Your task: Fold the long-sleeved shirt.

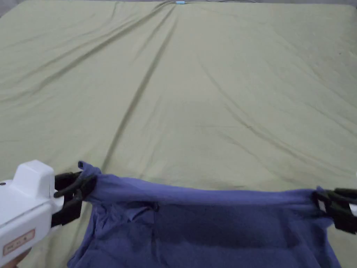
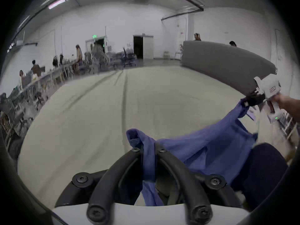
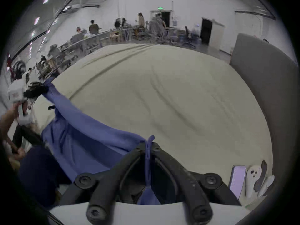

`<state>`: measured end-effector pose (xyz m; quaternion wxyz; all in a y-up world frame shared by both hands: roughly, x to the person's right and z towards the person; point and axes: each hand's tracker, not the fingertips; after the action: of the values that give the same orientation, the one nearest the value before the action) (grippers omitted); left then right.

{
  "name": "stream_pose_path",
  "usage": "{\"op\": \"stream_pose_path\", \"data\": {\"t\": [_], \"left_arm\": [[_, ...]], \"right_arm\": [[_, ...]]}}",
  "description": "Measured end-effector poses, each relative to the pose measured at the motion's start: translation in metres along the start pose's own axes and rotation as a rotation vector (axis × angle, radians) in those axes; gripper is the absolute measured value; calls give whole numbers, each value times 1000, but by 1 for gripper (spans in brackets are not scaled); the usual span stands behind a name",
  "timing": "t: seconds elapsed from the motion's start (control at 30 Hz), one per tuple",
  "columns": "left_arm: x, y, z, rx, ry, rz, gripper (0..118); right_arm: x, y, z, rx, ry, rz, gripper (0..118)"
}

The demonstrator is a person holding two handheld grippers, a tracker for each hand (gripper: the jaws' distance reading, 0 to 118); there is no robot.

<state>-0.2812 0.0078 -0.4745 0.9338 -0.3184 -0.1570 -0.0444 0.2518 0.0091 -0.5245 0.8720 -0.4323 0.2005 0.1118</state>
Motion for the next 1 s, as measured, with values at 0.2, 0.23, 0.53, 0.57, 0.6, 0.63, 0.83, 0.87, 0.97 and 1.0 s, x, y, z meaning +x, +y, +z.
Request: {"op": "stream_pose_path", "data": {"t": [0.2, 0.23, 0.53, 0.57, 0.6, 0.63, 0.83, 0.87, 0.97, 1.0], "left_arm": [[8, -68, 5, -269, -117, 13, 10], [6, -77, -1, -311, -113, 36, 10], [-22, -70, -14, -364, 2, 367, 118], [-22, -63, 0, -265, -9, 355, 118], [-23, -55, 16, -148, -29, 373, 117], [-21, -49, 29, -84, -55, 427, 117], [-31, -41, 43, -165, -239, 762, 2], [-30, -45, 37, -158, -214, 739, 3], [-46, -57, 24, -169, -200, 703, 3], [-55, -62, 17, -174, -283, 744, 4]], "right_arm": [[-37, -68, -24, -243, -2, -10, 7], [-40, -70, -29, -261, 1, -27, 7], [-23, -62, -39, -212, 9, -247, 106], [-21, -57, -32, -200, 2, -271, 118], [-19, -51, -23, -192, -10, -289, 118], [-18, -44, -10, -132, 2, -326, 116], [-20, -26, 22, 77, 234, -571, 3], [-21, -26, 19, 99, 274, -591, 3], [-32, -29, 11, 100, 374, -575, 3], [-35, -29, 9, 100, 423, -558, 3]]}}
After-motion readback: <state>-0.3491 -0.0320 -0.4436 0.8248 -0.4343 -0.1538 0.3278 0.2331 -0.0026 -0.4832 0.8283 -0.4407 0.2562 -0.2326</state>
